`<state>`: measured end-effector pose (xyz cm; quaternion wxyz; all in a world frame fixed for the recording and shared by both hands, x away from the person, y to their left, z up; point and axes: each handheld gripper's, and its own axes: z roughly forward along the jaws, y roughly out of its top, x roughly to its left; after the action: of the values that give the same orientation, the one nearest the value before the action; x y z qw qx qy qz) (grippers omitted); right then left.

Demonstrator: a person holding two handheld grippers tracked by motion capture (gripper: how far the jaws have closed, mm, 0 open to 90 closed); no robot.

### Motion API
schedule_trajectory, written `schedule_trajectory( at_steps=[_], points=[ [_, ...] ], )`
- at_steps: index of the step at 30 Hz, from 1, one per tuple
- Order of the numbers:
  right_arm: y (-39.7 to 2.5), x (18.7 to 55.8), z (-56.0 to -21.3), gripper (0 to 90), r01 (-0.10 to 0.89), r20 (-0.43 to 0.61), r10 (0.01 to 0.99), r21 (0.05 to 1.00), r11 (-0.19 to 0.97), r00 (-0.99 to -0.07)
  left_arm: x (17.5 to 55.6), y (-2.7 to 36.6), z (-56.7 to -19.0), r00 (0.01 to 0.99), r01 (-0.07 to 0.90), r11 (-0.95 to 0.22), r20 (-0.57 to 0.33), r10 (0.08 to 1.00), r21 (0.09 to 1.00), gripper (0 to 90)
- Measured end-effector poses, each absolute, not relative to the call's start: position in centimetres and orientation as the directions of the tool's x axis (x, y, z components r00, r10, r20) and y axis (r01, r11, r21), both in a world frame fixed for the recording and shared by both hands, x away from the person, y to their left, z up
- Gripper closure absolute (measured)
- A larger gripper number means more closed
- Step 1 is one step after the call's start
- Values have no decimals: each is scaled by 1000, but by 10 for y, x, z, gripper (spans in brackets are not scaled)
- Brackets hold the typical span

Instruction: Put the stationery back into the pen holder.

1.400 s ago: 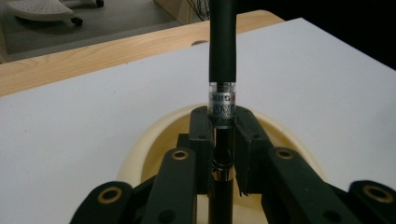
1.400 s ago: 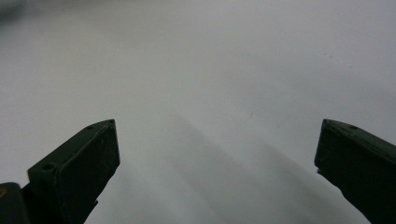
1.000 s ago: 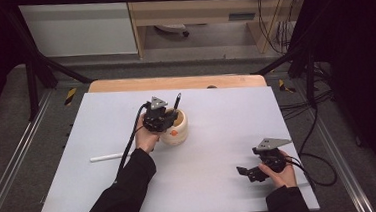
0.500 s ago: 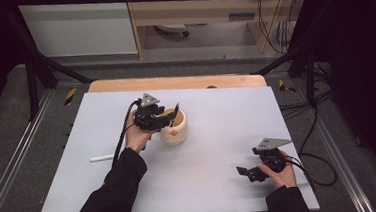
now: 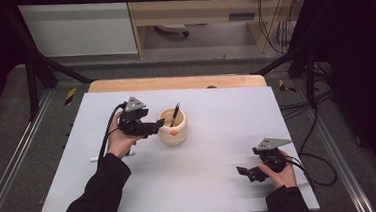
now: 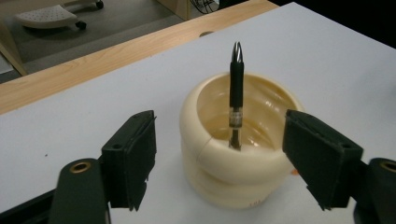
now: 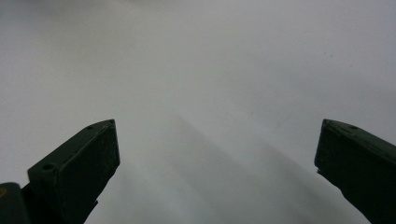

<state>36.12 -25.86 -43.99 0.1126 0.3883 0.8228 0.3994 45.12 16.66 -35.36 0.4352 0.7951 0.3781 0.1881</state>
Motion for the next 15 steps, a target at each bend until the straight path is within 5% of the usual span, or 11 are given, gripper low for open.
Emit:
schedule_trajectory(
  at_steps=[9, 15],
  points=[
    [-258, 362, -440, 7, 552, 125, 728, 741, 383, -674, 435, 191, -365, 649, 481, -391, -19, 760, 785, 61],
    [-258, 362, -441, 7, 549, 124, 727, 742, 384, -675, 425, 206, -375, 621, 533, -394, -29, 783, 749, 47]
  ],
)
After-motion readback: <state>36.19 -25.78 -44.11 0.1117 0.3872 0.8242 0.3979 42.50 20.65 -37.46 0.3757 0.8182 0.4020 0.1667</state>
